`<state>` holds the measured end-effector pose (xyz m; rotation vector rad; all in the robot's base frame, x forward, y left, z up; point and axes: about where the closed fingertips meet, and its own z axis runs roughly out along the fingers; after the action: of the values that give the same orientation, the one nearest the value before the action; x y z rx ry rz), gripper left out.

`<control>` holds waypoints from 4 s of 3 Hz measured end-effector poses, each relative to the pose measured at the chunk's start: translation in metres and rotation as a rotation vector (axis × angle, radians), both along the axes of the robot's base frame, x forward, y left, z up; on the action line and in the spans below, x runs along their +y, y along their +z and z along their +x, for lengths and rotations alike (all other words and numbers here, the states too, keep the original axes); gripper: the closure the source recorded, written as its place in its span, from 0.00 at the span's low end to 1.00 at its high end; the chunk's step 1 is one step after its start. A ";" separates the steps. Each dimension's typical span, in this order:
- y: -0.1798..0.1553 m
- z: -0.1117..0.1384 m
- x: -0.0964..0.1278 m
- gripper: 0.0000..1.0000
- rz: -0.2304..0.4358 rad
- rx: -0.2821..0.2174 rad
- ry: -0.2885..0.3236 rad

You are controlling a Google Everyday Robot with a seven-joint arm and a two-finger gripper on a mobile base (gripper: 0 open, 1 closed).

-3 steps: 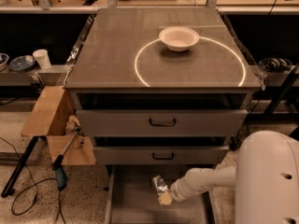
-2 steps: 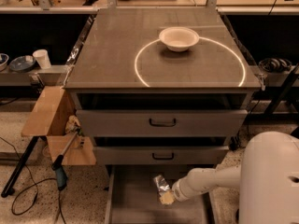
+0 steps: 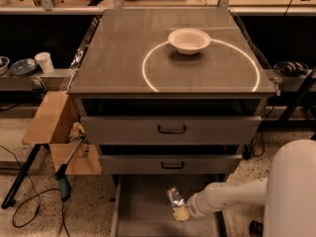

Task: Pick redbull can from bottom drawer and place on counter

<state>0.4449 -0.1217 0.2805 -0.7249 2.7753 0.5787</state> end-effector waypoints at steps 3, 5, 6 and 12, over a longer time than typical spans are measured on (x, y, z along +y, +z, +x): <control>0.036 -0.005 0.007 1.00 0.018 -0.062 0.013; 0.067 -0.001 0.011 1.00 0.008 -0.115 0.038; 0.082 0.008 0.013 1.00 -0.001 -0.145 0.058; 0.221 0.051 -0.010 1.00 -0.120 -0.412 0.098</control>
Offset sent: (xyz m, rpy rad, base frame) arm 0.0011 0.0051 0.0357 0.0180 -0.0676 0.0083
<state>0.4957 -0.1320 0.5010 -0.8956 2.4162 0.2441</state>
